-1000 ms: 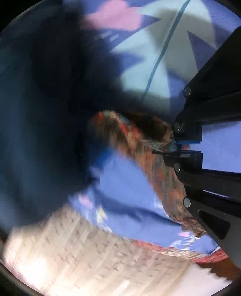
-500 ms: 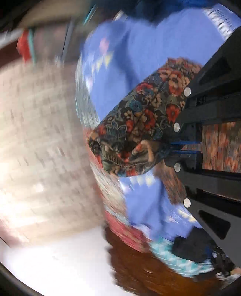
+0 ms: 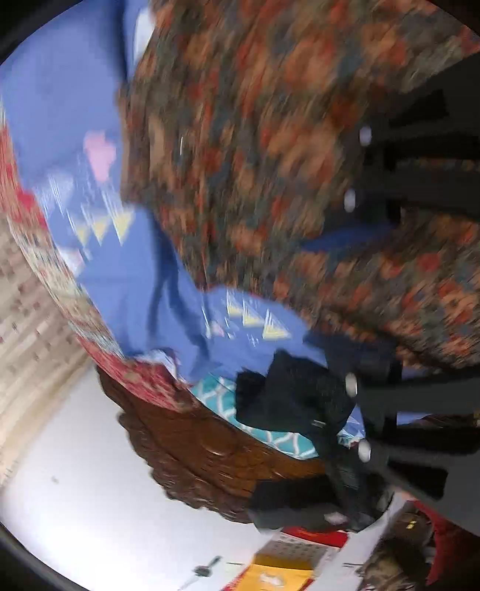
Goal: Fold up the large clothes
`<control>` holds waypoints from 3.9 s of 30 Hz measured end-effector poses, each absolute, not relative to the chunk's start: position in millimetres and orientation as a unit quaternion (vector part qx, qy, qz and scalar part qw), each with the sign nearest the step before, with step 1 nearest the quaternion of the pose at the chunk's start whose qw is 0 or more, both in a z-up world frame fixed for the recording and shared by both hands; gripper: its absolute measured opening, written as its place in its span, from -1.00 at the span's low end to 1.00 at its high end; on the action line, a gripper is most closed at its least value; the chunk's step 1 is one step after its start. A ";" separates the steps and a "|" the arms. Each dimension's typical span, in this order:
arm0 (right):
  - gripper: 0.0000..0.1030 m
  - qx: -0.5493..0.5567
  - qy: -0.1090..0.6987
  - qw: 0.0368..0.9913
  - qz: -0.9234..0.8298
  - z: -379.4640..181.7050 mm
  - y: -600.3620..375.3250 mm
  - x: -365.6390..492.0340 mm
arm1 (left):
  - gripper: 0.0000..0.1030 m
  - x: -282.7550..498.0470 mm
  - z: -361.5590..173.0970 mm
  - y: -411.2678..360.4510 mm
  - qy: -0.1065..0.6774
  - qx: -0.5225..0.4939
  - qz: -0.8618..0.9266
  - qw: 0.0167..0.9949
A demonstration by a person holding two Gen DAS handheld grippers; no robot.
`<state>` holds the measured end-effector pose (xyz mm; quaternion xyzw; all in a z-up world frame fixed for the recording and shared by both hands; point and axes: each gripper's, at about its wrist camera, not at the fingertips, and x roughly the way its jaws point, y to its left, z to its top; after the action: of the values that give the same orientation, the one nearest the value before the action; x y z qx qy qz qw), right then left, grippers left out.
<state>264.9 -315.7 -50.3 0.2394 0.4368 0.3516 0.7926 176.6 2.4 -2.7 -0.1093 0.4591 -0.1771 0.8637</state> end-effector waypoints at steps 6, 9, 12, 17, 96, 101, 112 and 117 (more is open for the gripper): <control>0.72 0.124 0.427 0.884 0.146 -43.5 -422.8 258.1 | 0.63 214.1 -39.3 -28.8 0.512 -0.134 -0.172 0.831; 0.73 0.096 0.463 0.874 0.110 -61.5 -454.3 274.0 | 0.63 212.6 -54.1 -44.3 0.527 -0.109 -0.167 0.826; 0.73 0.107 0.516 0.841 0.125 -84.1 -462.4 296.3 | 0.27 205.5 -56.8 -64.9 0.515 -0.065 -0.190 0.834; -0.40 0.107 0.485 0.858 0.132 -73.9 -461.6 296.3 | -0.87 221.2 -42.9 -84.3 0.508 -0.039 -0.220 0.832; 0.34 0.230 0.470 0.832 0.185 -61.0 -542.4 98.6 | 0.10 87.9 -38.4 69.1 0.522 -0.135 -0.193 0.820; 0.58 0.158 0.504 0.827 0.191 -77.4 -516.9 13.5 | 0.21 5.3 -59.9 94.0 0.564 -0.160 -0.199 0.785; -0.37 0.225 0.454 0.862 -0.014 -59.8 -598.7 20.0 | -0.28 -73.7 -66.6 80.1 0.561 -0.124 -0.217 0.789; -0.07 0.253 0.445 0.859 0.014 -63.2 -611.4 -3.6 | -0.21 -78.6 -55.6 95.0 0.556 -0.144 -0.205 0.793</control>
<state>-3.6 -611.4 -63.2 0.2531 0.4450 0.0136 0.8589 -78.6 95.0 -55.6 -0.1437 0.5562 -0.2047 0.7925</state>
